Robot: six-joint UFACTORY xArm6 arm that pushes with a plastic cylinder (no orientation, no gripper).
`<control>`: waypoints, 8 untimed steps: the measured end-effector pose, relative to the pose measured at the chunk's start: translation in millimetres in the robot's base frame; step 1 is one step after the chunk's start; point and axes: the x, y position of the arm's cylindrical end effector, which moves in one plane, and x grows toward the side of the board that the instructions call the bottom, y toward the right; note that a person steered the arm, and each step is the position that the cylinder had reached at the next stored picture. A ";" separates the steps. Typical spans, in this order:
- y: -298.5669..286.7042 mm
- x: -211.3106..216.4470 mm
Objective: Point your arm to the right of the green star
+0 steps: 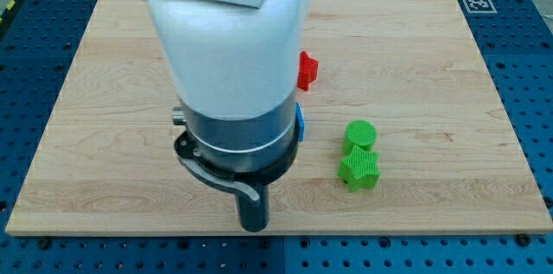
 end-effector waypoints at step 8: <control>239.8 -1.2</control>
